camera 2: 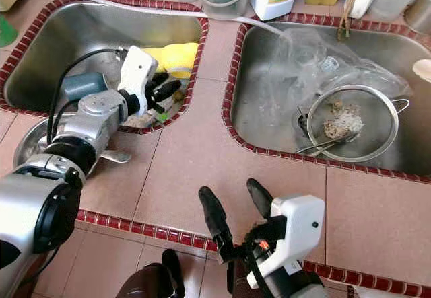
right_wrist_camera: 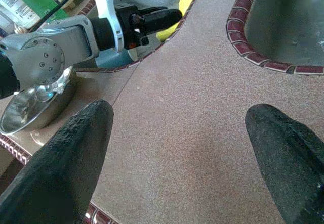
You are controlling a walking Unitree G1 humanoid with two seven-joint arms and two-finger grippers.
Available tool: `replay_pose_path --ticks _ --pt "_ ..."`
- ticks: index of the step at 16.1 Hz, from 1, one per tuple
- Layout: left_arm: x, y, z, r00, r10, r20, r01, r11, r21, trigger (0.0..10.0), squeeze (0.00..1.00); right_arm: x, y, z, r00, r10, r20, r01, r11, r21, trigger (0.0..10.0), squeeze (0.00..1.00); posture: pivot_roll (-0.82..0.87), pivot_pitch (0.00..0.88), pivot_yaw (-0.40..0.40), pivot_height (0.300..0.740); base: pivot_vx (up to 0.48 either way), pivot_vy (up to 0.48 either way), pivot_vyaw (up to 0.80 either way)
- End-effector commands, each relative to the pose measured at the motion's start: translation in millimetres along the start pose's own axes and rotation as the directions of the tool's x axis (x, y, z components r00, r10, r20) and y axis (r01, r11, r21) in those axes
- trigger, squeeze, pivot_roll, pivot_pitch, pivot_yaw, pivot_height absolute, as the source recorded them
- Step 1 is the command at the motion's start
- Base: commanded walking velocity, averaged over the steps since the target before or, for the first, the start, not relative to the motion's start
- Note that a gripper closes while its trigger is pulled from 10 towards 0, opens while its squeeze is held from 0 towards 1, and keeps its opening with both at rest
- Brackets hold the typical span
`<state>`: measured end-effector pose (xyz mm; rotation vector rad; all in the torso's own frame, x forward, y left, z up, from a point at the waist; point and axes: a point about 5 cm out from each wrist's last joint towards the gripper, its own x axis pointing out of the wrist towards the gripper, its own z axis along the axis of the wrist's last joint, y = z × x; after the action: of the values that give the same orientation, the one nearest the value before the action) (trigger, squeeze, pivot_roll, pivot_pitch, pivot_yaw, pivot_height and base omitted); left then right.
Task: Kitchen organization
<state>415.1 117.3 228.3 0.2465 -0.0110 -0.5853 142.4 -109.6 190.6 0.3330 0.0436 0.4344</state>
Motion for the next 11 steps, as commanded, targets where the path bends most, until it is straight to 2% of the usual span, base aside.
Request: replay_pose_path --ticks 1,5,8,11 --pt "-1.5 3.0 0 1.0 -0.007 -0.003 0.007 1.0 -0.014 10.0 1.0 -2.1 -0.4 0 1.0 -0.006 -0.006 0.006 1.0 0.0 10.0 0.0 -0.34 0.33 0.074 0.74 0.0 0.0 0.0" --pt "1.6 0.0 15 0.995 -0.04 0.09 0.046 0.996 -0.077 10.0 1.0 7.0 -5.8 1 1.0 -0.001 0.014 0.001 1.0 -0.014 10.0 0.0 -0.32 0.298 0.083 0.74 0.0 0.0 0.0" --pt "-0.3 4.7 26 0.983 -0.019 0.182 0.044 0.99 -0.136 10.0 1.0 17.7 -12.5 4 0.998 -0.006 0.057 0.008 0.999 -0.04 10.0 0.0 -0.3 0.254 0.101 0.74 0.0 0.0 0.0" --pt "-2.8 5.6 28 0.967 0.012 0.253 0.041 0.979 -0.2 10.0 1.0 33.4 -22.0 5 0.993 -0.028 0.112 0.034 0.998 -0.055 10.0 0.0 -0.29 0.188 0.116 0.74 0.0 0.0 0.0"
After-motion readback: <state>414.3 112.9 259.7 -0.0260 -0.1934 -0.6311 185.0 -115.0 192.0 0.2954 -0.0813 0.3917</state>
